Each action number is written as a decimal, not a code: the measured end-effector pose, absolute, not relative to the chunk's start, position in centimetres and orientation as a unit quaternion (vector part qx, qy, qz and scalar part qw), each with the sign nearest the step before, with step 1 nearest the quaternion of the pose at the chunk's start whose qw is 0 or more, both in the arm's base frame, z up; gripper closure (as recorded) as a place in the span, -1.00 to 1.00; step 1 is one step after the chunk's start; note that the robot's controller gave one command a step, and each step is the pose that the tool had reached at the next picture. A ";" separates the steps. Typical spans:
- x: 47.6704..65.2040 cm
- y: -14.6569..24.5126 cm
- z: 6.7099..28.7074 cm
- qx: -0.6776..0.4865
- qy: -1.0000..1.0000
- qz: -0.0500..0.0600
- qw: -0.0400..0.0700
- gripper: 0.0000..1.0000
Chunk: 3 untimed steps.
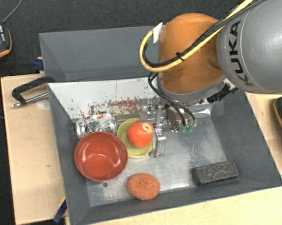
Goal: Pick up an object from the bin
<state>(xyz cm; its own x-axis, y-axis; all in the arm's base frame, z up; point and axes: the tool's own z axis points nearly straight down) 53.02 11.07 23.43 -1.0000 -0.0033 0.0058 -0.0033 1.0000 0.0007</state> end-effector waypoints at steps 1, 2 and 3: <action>56.9 10.3 18.5 0.084 -0.996 -0.001 0.002 -1.00; 56.9 10.4 18.6 0.083 -0.997 -0.002 0.001 1.00; 56.3 15.0 27.0 0.125 -0.992 -0.004 -0.007 1.00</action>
Offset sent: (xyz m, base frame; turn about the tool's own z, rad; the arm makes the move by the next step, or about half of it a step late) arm 0.0382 -0.0079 -0.0492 -0.1641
